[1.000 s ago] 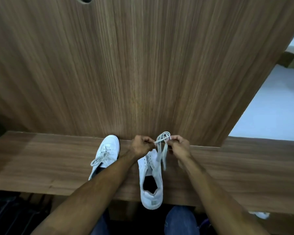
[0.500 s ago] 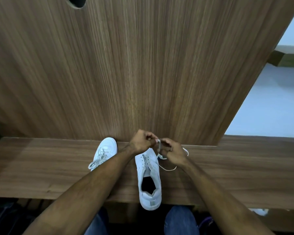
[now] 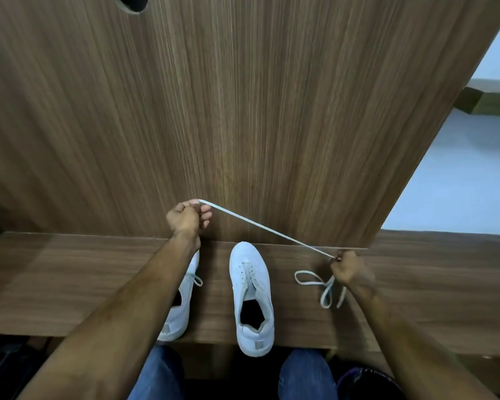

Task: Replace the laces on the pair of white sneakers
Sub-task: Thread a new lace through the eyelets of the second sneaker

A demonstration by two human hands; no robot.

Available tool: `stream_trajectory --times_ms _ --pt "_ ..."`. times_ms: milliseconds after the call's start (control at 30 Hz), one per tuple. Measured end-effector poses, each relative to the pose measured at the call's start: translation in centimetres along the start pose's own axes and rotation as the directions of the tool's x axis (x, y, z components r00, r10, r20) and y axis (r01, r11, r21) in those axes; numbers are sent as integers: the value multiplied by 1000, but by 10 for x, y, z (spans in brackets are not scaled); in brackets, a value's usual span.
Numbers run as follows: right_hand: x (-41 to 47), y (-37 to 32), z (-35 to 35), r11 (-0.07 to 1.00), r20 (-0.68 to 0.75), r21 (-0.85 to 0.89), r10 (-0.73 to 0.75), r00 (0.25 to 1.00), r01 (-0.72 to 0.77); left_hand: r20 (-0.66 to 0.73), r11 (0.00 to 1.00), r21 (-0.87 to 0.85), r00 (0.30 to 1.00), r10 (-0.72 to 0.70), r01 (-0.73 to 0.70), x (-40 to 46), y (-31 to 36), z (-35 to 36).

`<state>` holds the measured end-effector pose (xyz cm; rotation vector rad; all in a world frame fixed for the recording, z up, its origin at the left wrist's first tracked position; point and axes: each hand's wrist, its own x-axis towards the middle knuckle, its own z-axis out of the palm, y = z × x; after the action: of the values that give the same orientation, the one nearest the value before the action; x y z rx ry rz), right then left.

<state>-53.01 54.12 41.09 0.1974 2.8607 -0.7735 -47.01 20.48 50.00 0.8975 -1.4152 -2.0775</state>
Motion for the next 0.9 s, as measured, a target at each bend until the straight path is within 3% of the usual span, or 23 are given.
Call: stream_trajectory --times_ms 100,167,267,433,533,633,700,800,900 --pt "-2 -6 -14 995 -61 77 63 996 -58 -84 993 -104 994 -65 56 0 -2 1" --pt "-3 -12 -15 932 -30 355 85 996 -69 -87 990 -97 990 -108 99 -2 -6 0" --pt "-13 -30 -15 759 30 650 30 999 -42 19 990 57 991 -133 132 -7 -21 0" --pt "-36 -71 -32 588 36 805 -181 983 79 247 950 308 960 -128 47 -30 -48 12" --pt "-47 -96 -44 513 80 853 -306 949 93 451 863 490 883 -131 -122 -45 -56 30" --pt "-54 -116 -53 487 71 861 -402 913 148 681 868 421 724 -111 -264 -58 -65 43" --pt "-58 -125 -58 459 61 874 -433 899 162 754 845 391 654 -67 -364 -64 -72 48" --pt "-55 -125 -62 461 -24 865 -358 933 199 721 793 421 693 3 -441 -59 -77 47" --pt "-40 -109 -58 419 -173 887 -85 981 193 670 796 462 742 -24 -392 -47 -76 32"
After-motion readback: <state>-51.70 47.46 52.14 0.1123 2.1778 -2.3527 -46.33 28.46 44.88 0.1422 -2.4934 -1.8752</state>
